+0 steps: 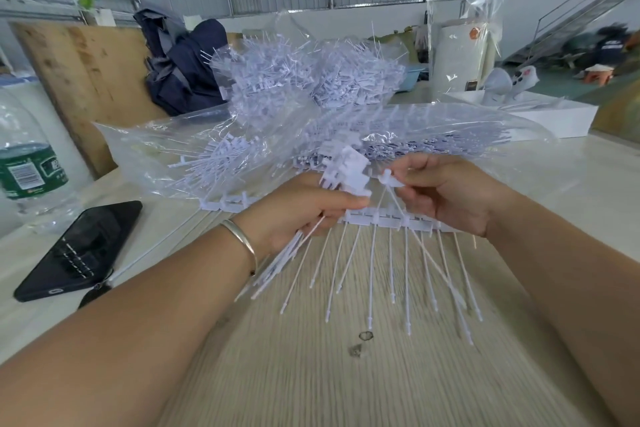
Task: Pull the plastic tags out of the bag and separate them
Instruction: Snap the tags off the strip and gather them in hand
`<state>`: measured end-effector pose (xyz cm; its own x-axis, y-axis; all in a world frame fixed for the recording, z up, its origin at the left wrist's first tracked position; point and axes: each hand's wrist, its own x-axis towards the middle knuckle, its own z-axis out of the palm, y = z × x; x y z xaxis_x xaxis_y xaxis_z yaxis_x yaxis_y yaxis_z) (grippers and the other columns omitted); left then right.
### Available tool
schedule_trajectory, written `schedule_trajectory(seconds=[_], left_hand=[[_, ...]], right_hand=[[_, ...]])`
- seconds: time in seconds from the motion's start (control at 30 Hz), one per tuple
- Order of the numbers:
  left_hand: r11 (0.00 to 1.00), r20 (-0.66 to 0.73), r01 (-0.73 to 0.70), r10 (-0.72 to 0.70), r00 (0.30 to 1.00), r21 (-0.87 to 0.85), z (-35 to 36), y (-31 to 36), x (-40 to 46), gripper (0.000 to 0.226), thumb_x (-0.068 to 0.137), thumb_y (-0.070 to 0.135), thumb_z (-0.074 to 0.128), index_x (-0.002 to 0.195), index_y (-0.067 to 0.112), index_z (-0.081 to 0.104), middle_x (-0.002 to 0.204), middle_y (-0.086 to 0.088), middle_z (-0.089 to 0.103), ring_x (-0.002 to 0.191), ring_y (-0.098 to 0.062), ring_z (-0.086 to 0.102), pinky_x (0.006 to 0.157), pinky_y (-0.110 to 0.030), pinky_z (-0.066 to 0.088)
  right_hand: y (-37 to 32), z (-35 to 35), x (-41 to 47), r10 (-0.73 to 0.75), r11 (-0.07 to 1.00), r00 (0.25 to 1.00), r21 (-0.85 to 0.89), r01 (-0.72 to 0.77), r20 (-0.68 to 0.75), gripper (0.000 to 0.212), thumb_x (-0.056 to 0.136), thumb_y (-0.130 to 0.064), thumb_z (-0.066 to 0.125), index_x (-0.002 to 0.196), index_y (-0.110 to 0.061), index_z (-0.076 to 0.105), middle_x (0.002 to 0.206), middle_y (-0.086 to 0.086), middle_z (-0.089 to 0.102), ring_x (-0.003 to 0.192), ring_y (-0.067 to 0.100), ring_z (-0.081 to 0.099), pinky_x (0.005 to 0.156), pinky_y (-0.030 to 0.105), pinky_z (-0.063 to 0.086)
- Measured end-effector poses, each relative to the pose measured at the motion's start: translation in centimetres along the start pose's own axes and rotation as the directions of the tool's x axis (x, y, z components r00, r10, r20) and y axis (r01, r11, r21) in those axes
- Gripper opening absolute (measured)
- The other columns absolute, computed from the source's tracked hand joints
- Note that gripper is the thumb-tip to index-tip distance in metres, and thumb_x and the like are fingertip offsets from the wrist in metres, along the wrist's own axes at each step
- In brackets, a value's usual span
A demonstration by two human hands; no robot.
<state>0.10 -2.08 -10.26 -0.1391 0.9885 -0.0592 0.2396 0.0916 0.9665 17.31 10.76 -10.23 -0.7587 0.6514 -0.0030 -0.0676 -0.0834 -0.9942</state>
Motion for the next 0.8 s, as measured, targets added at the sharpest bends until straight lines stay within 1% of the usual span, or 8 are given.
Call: schedule_trajectory(seconds=[0.1,0.2,0.27,0.33,0.47,0.57,0.67,0.8], left_hand=[[0.997,-0.118,-0.006,-0.004,0.993,-0.082,-0.6,-0.1,0.2,0.029,0.081,0.01,0.073,0.057,0.024,0.064,0.052,0.008,0.047,0.042,-0.005,0.036,0.036,-0.014,0.022],[0.965,-0.17,-0.003,-0.043,0.984,-0.261,-0.8,0.0,0.5,0.011,0.087,0.017,0.068,0.081,0.013,0.06,0.065,-0.002,0.056,0.051,-0.009,0.046,0.033,-0.014,0.027],[0.945,-0.194,-0.008,-0.059,0.979,-0.327,-0.5,0.0,0.6,0.015,0.089,0.025,0.066,0.086,0.013,0.057,0.068,-0.005,0.063,0.053,-0.01,0.057,0.034,-0.015,0.033],[0.949,-0.192,-0.004,-0.06,0.98,-0.314,0.0,0.0,0.5,0.019,0.091,0.031,0.063,0.089,0.013,0.059,0.072,-0.006,0.069,0.058,-0.011,0.066,0.039,-0.016,0.042],[0.952,-0.158,-0.043,-0.006,0.987,-0.304,0.6,0.0,0.5,0.029,0.098,0.031,0.053,0.079,0.01,0.061,0.08,-0.009,0.07,0.067,-0.014,0.069,0.053,-0.023,0.053],[0.94,-0.111,-0.051,0.015,0.994,-0.337,1.1,0.2,0.1,0.024,0.102,0.026,0.044,0.098,0.013,0.064,0.085,-0.011,0.071,0.068,-0.019,0.071,0.053,-0.023,0.053],[0.953,-0.086,-0.038,0.012,0.996,-0.301,1.2,0.3,0.0,0.022,0.1,0.029,0.048,0.1,0.014,0.064,0.083,-0.012,0.073,0.057,-0.019,0.066,0.045,-0.02,0.047],[0.976,-0.087,-0.026,0.007,0.996,-0.216,1.3,0.2,0.3,0.026,0.1,0.026,0.048,0.101,0.007,0.066,0.069,-0.005,0.065,0.039,-0.009,0.039,0.035,-0.013,0.025]], right_hand=[[-0.1,0.2,0.2,-0.055,0.996,0.996,0.061,0.059,-0.065,0.022,0.091,0.006,0.05,0.091,-0.011,0.064,0.065,0.005,0.059,0.052,0.009,0.059,0.044,0.016,0.043],[0.0,0.4,0.1,-0.123,0.988,0.989,-0.106,0.115,-0.078,0.017,0.09,0.002,0.055,0.097,-0.01,0.064,0.063,0.009,0.06,0.048,0.014,0.048,0.044,0.02,0.038],[0.1,1.0,0.0,-0.183,0.968,0.978,-0.19,0.162,-0.098,0.013,0.089,0.0,0.058,0.096,-0.009,0.064,0.063,0.009,0.062,0.047,0.016,0.043,0.046,0.021,0.036],[0.1,1.5,-0.1,-0.227,0.96,0.966,-0.192,0.202,-0.12,0.011,0.087,0.0,0.06,0.093,-0.009,0.063,0.064,0.011,0.065,0.047,0.017,0.043,0.049,0.024,0.036],[-0.1,2.4,-0.3,-0.269,0.951,0.958,-0.185,0.248,-0.1,0.013,0.085,0.003,0.061,0.083,-0.008,0.055,0.066,0.017,0.066,0.047,0.021,0.045,0.052,0.029,0.036],[0.0,2.7,-0.2,-0.292,0.943,0.952,-0.195,0.27,-0.094,0.014,0.084,0.002,0.063,0.083,-0.008,0.053,0.065,0.017,0.066,0.047,0.021,0.046,0.051,0.029,0.037],[0.2,2.9,-0.2,-0.352,0.909,0.931,-0.272,0.316,-0.096,0.016,0.083,-0.004,0.068,0.083,-0.008,0.053,0.059,0.009,0.065,0.043,0.017,0.047,0.046,0.023,0.038],[0.6,3.0,-0.1,-0.407,0.875,0.908,-0.327,0.357,-0.098,0.019,0.084,-0.013,0.071,0.083,-0.008,0.052,0.058,0.01,0.063,0.043,0.016,0.046,0.045,0.02,0.04]])
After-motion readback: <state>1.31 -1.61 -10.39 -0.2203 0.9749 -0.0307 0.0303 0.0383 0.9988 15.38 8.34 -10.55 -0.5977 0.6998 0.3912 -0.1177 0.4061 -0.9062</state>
